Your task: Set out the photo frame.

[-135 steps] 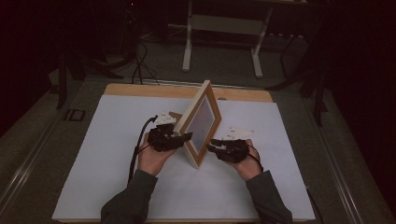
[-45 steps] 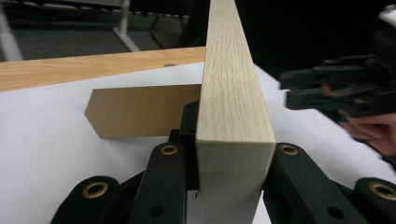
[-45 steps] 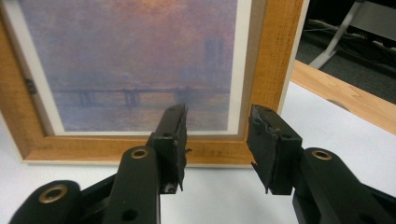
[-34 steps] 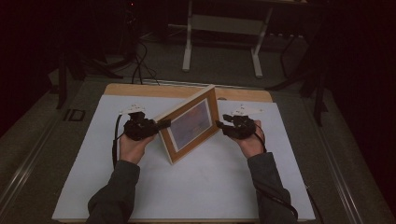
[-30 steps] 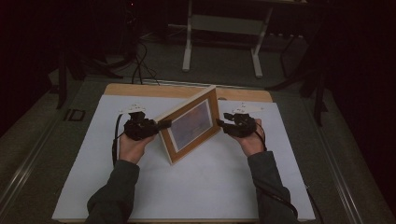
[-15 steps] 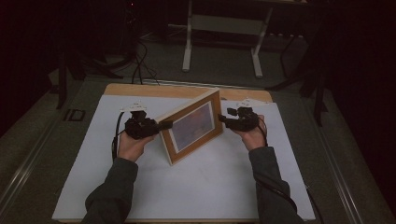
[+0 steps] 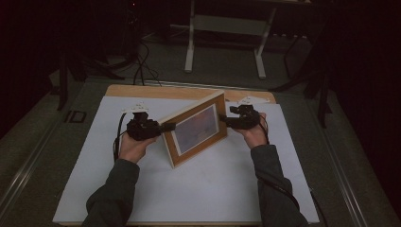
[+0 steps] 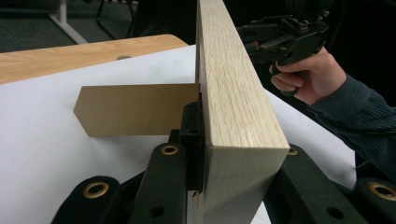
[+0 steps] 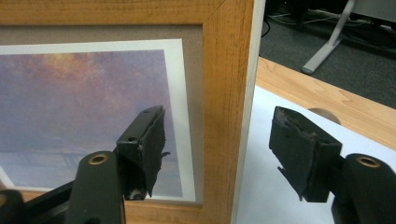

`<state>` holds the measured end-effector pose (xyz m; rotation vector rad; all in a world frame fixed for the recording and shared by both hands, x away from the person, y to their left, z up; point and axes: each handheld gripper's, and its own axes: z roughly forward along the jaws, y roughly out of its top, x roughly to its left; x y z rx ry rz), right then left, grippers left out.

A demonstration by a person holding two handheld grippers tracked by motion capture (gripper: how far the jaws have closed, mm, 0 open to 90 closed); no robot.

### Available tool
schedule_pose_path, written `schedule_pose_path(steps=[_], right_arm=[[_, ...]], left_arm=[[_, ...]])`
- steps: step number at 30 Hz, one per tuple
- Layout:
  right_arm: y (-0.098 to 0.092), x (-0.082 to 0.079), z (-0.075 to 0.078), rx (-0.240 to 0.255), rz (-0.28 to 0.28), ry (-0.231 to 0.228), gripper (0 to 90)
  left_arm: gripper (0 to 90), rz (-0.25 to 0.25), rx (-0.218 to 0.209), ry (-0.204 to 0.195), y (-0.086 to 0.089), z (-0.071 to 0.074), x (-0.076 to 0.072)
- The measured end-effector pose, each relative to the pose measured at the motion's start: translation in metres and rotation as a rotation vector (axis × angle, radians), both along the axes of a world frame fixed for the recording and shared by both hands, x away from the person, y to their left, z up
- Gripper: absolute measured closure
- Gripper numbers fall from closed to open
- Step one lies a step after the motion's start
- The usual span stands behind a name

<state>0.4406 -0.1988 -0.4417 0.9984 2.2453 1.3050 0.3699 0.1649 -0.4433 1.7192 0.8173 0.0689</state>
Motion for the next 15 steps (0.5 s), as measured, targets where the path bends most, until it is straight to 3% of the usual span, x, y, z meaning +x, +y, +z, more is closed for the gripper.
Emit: schedule_pose_path(steps=[15], right_arm=[[-0.0009, 0.0048, 0.0038, 0.029, 0.038, 0.009, 26.1]], left_arm=[[75.9, -0.047, -0.017, 0.008, -0.0056, -0.0021, 0.0038]])
